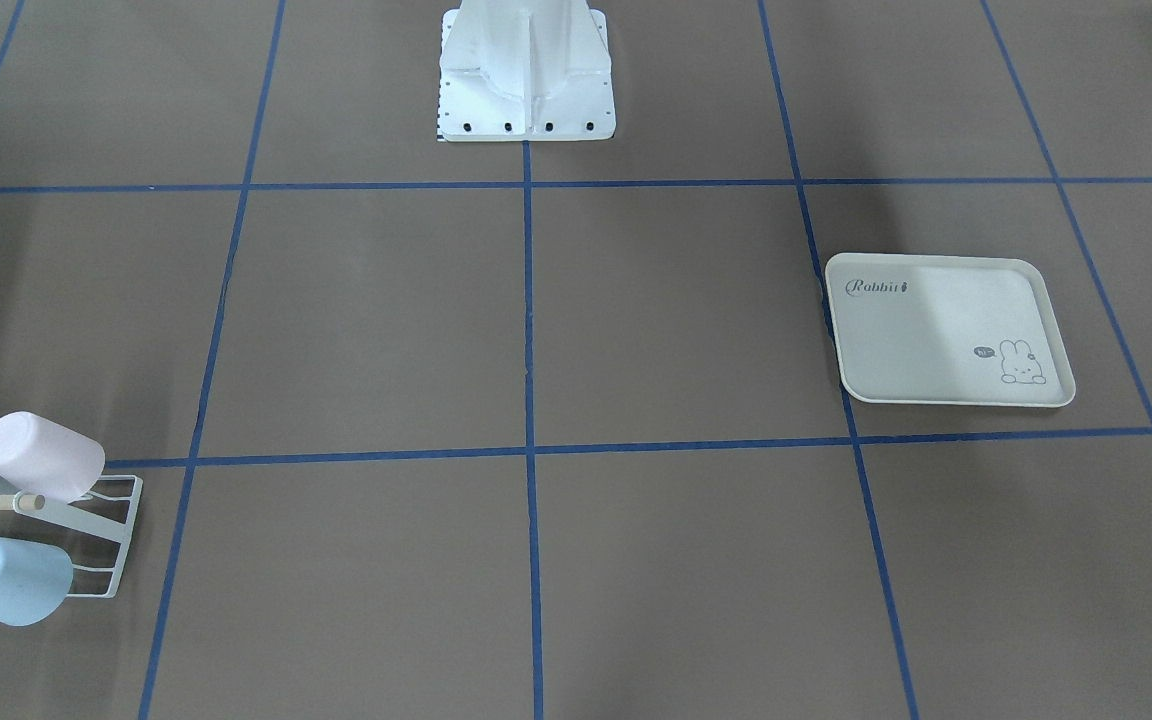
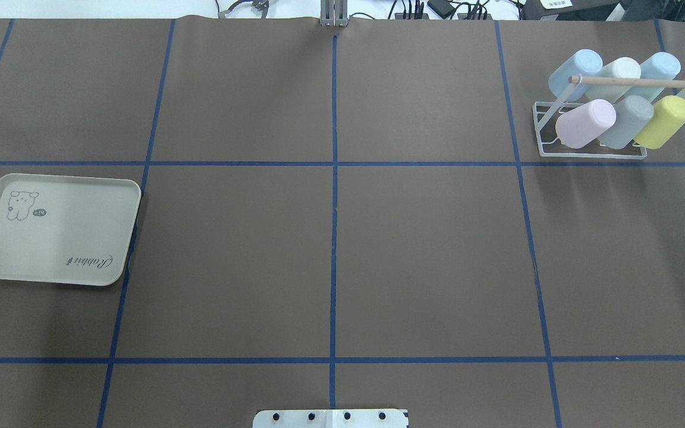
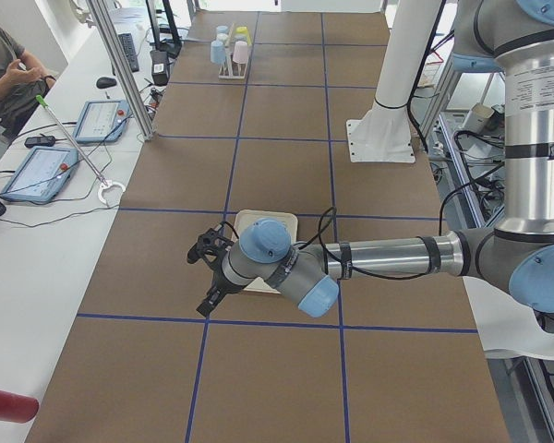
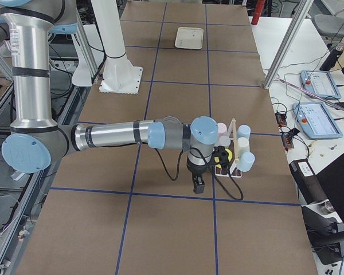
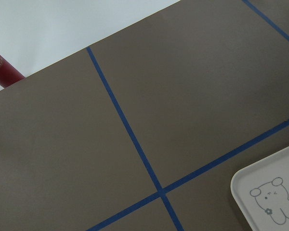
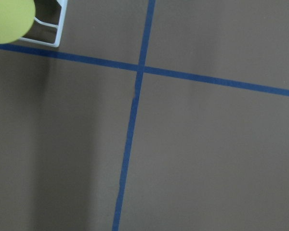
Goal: Transfer IKEA cup to right arm and place on rack
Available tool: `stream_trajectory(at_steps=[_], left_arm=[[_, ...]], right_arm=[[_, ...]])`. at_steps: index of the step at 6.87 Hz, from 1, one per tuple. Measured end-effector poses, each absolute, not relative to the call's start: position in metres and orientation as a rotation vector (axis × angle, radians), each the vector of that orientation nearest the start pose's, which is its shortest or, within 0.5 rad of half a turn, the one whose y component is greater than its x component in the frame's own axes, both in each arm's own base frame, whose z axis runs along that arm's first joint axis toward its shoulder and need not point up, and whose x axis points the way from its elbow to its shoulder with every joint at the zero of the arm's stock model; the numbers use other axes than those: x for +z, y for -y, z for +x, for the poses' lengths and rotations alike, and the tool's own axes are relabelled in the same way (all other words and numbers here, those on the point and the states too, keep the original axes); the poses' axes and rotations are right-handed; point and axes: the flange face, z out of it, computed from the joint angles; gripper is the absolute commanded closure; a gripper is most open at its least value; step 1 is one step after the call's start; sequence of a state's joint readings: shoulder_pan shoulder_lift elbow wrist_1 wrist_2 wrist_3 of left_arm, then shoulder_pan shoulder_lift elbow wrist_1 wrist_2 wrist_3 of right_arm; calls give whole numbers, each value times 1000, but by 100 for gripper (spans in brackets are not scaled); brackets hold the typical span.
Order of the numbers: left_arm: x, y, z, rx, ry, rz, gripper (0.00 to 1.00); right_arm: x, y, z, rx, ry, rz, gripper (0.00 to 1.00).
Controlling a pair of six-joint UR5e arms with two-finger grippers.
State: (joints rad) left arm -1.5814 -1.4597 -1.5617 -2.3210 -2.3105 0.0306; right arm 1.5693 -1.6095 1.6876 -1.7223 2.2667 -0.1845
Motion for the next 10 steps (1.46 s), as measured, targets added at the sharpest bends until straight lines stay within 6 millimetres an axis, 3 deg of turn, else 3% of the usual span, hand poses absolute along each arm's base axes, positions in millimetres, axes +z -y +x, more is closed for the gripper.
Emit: stream_trajectory(at_steps=[2,4,7,10], left_arm=[[659,463,-71,235,-705,558,0],[662,466,-67,234,-710,493,0],[634,467,-64,267,-707,385,0],[612,465,-64,277,-691,334,0]], right_arm=[[652,463,69,-137,701,-33,0],[646,463,68,-128,717,-26,0],[618,470,63,-66,777,-5,0],[609,476,61,-54,804,1,0]])
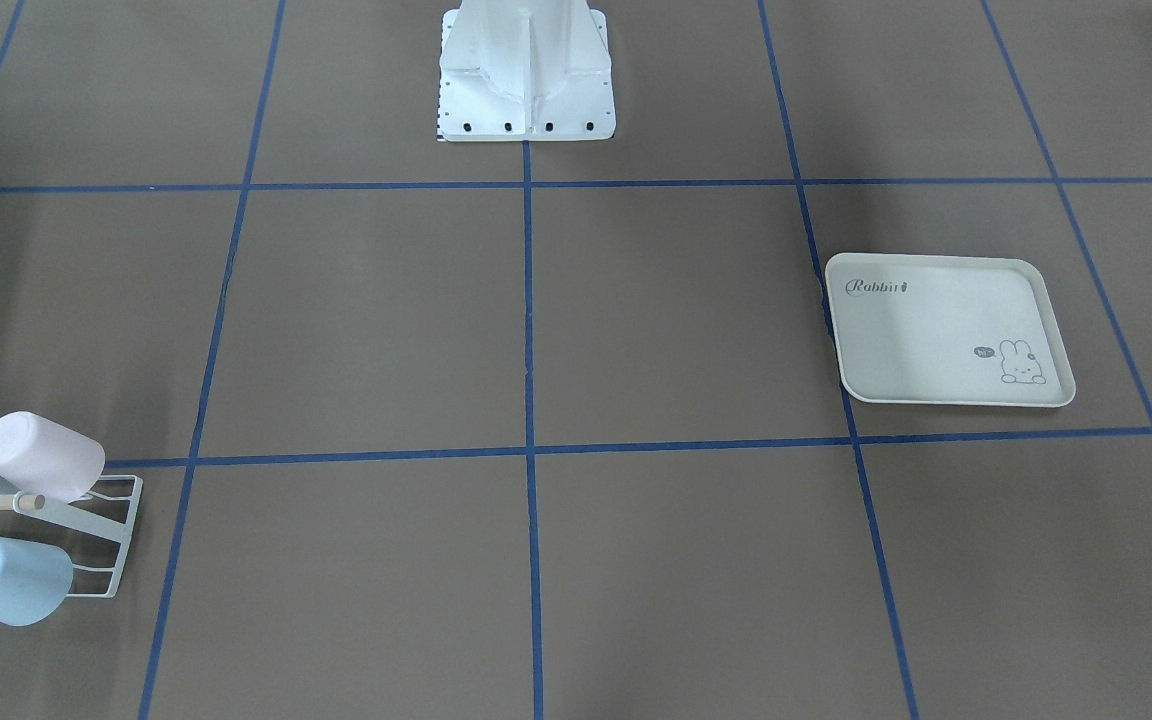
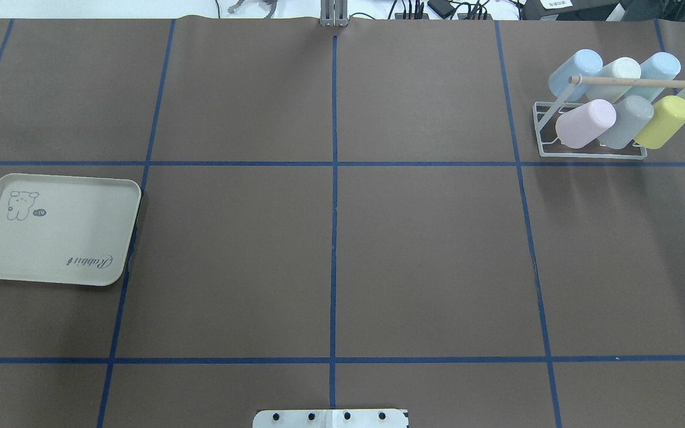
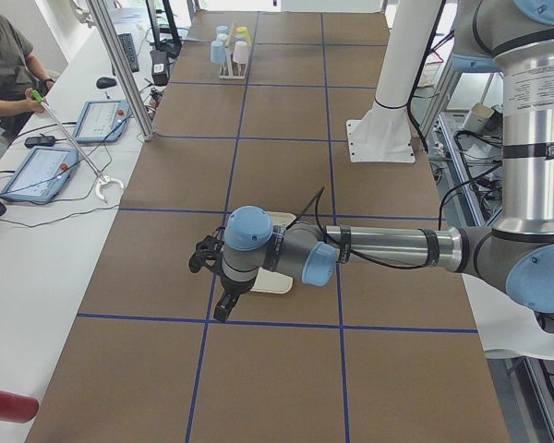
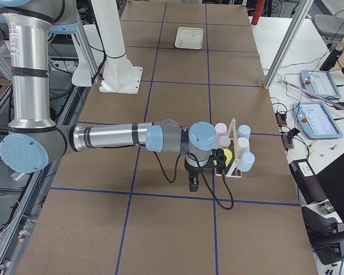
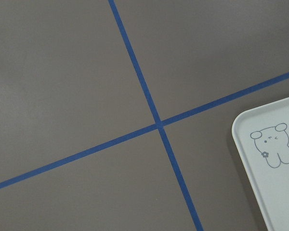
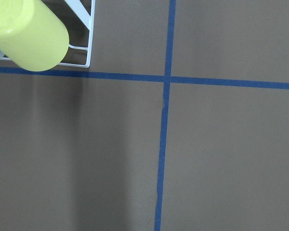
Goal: Transfer IKEA cup to right arm and place on rack
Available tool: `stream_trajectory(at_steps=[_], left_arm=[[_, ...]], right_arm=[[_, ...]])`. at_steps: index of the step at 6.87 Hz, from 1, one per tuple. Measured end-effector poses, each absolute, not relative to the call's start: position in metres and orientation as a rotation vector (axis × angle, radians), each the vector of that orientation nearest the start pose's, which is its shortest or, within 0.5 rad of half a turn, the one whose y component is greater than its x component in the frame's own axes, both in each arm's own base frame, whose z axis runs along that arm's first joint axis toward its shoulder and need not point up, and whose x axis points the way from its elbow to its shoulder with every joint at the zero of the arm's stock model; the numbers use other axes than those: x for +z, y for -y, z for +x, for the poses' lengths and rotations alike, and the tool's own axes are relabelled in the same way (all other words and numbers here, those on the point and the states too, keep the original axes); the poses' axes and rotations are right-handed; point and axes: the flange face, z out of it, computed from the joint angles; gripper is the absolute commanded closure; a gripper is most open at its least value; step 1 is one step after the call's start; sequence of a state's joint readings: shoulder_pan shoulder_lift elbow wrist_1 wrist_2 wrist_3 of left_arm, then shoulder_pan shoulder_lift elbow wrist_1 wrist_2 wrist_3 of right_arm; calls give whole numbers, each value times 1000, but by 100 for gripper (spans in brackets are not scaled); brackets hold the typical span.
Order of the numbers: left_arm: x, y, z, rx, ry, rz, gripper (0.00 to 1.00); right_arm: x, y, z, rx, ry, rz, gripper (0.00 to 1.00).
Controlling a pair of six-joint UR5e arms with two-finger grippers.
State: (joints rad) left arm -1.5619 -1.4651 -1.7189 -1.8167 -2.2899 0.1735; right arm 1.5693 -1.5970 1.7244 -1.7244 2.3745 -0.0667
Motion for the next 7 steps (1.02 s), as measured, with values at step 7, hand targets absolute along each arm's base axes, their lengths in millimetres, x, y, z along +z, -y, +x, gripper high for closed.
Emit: stream_trajectory(at_steps=[7], left_arm=[[623,449,-64,245,-725,147,0]], right_arm=[[614,474,60,-23,812,-20,0]])
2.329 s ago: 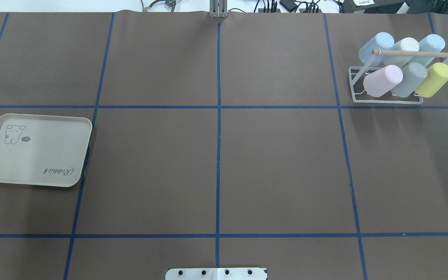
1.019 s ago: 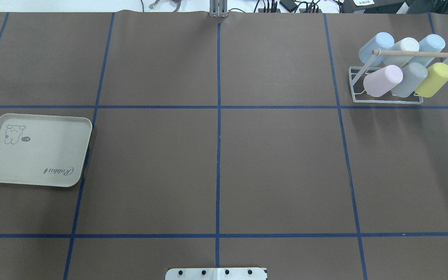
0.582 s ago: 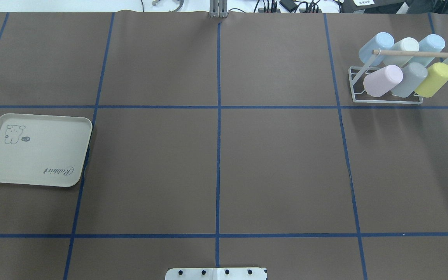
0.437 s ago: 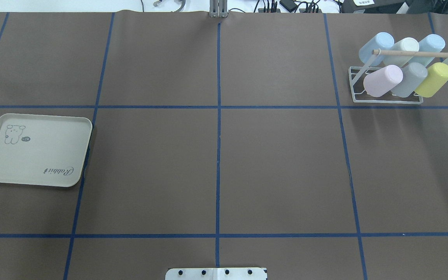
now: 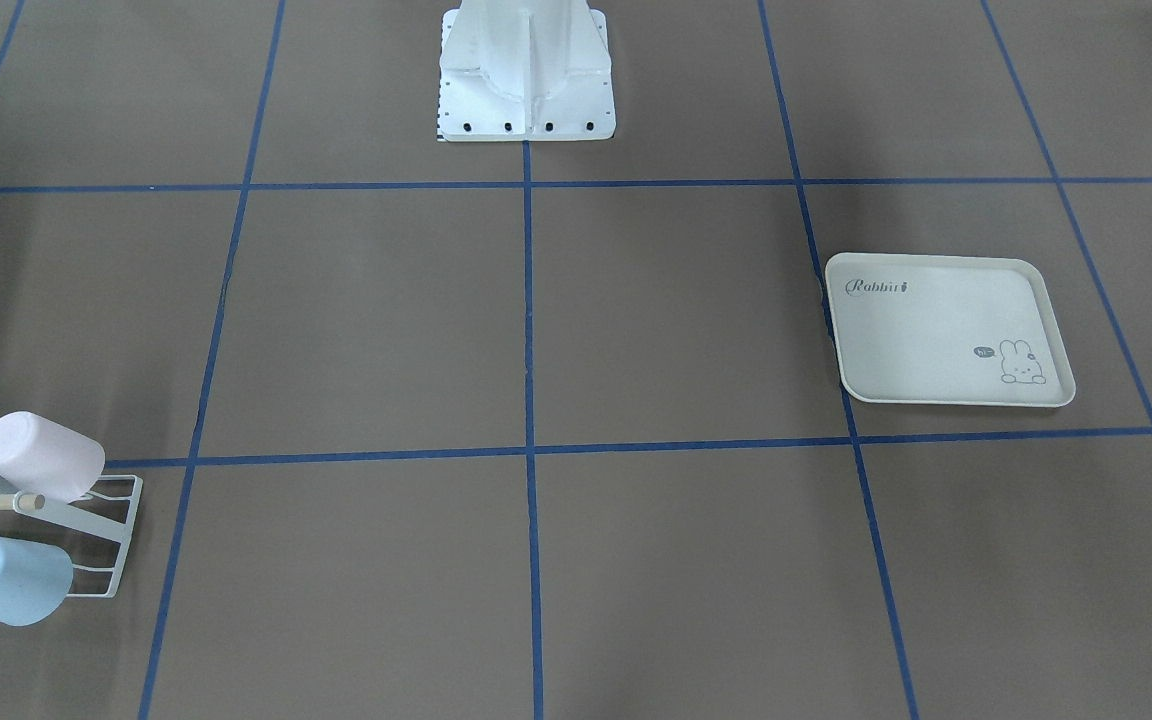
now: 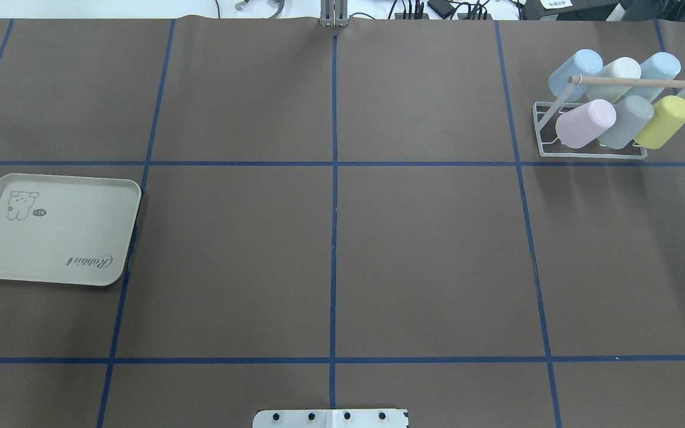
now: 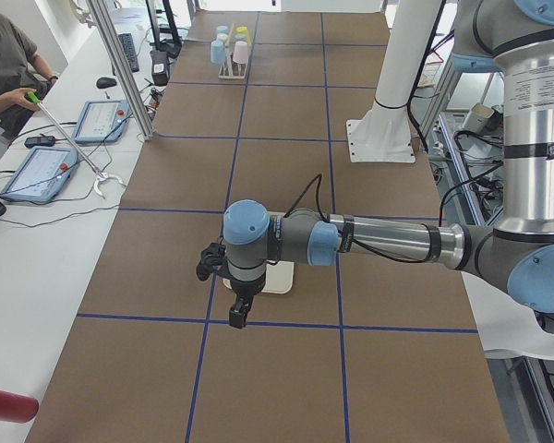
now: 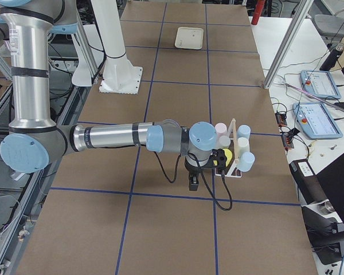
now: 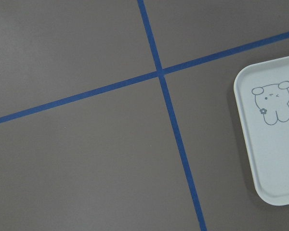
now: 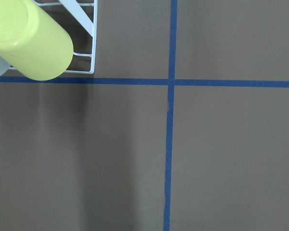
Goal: Transfer IKEA cup to right arm and place on rack
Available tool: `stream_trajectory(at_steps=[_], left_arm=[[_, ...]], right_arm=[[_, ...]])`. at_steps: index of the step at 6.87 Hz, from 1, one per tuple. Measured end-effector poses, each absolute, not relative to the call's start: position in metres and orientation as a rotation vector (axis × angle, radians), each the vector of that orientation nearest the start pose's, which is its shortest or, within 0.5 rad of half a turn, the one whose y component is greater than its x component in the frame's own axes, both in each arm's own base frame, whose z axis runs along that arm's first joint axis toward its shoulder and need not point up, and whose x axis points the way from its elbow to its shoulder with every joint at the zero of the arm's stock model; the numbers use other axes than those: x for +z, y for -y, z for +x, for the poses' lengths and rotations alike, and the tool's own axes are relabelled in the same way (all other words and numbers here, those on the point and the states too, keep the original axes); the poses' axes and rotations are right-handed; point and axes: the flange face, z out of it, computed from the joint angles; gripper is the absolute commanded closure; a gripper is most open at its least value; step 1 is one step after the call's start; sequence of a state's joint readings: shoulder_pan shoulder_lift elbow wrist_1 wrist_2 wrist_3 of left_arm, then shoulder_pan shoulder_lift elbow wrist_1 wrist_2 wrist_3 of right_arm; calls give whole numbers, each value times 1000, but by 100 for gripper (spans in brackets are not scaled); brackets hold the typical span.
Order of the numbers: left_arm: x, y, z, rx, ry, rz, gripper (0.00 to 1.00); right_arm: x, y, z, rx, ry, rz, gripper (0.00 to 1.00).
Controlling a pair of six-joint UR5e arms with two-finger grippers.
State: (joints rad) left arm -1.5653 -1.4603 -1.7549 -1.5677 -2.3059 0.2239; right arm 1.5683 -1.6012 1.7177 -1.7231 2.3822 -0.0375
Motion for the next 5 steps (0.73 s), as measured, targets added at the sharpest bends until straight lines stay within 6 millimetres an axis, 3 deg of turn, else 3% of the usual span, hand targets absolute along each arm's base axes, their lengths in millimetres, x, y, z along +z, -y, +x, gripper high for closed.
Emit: stream_trajectory(at_steps=[2,5], left_arm=[[622,450,-64,246,-728,151,0],[623,450,-63,247,-728,150,0]], right_arm=[[624,471,60,-20,808,-37,0],[622,471,60,-22,807,-32,0]])
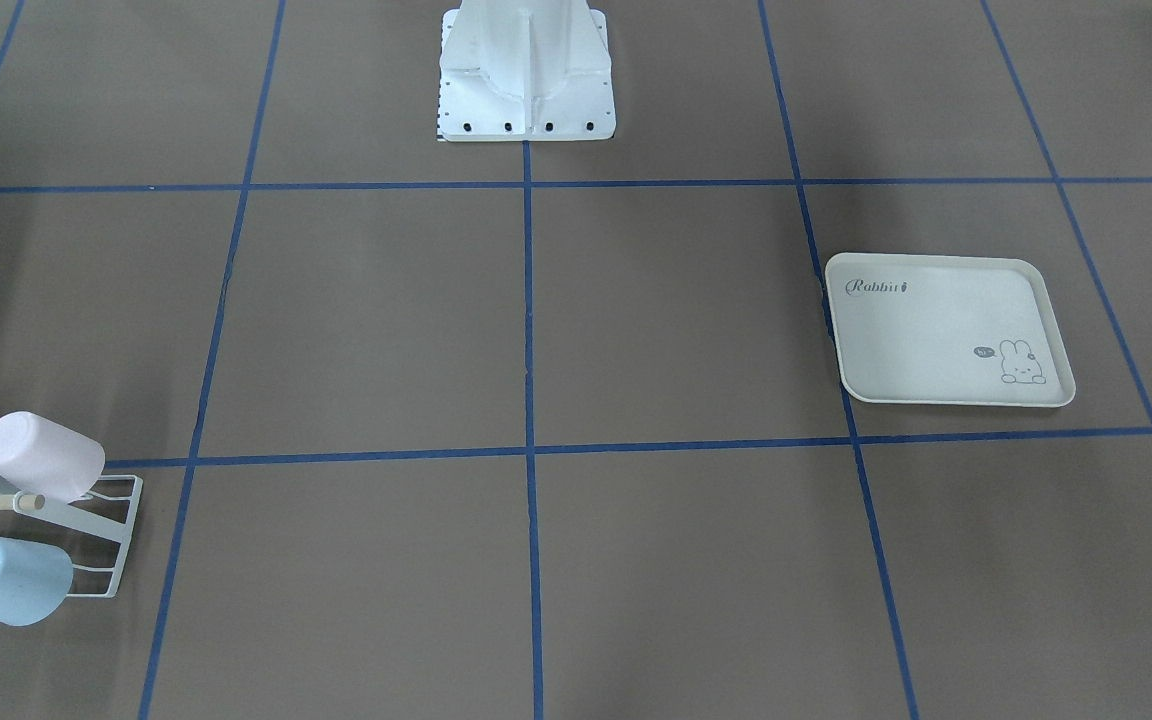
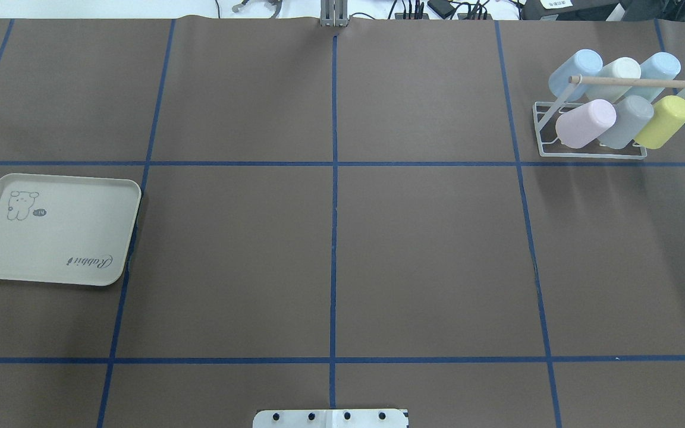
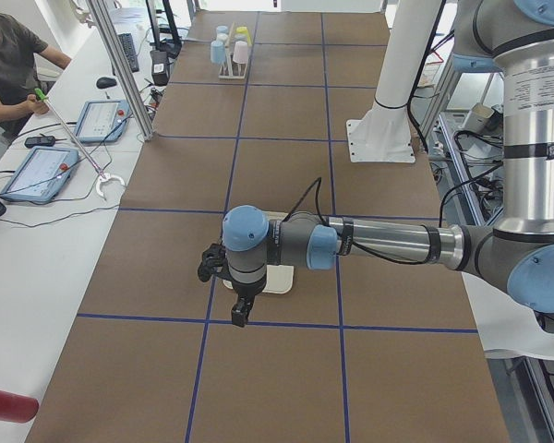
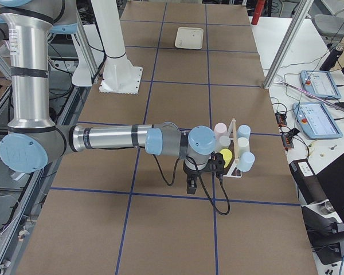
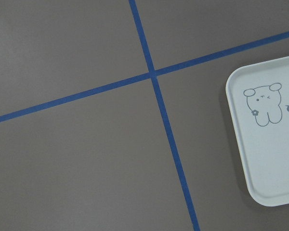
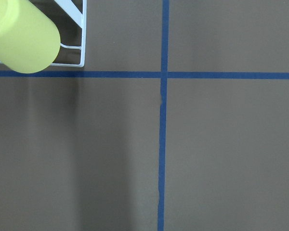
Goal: Transfer IKEA cup to right arm and place on rack
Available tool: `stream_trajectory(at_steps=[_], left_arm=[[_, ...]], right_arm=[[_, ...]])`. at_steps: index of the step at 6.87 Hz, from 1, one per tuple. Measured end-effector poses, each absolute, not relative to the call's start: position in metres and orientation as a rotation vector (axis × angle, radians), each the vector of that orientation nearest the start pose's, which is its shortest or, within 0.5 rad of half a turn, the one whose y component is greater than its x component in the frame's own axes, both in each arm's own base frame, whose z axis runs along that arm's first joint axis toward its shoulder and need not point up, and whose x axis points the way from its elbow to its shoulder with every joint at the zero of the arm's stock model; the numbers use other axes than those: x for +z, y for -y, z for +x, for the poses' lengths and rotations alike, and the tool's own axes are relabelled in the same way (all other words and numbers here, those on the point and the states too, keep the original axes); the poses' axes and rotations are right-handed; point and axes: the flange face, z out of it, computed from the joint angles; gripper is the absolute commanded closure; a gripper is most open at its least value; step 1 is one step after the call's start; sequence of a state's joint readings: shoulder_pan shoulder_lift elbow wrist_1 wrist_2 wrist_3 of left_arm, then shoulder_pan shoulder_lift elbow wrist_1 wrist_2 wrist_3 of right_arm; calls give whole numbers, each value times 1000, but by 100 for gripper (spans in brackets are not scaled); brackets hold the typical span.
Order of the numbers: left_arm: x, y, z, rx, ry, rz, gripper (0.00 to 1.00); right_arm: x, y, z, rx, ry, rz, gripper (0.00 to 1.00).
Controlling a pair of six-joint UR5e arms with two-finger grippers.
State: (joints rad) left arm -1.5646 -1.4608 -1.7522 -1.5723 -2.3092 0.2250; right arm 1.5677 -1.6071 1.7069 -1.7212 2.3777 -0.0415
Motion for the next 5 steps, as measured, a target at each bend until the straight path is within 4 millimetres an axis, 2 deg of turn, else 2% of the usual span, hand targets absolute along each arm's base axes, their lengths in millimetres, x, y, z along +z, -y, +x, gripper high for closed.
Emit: stream_trajectory(at_steps=[5], left_arm=[[622,452,-64,237,-720,147,0]], right_arm=[[617,474,60,11,805,-38,0]])
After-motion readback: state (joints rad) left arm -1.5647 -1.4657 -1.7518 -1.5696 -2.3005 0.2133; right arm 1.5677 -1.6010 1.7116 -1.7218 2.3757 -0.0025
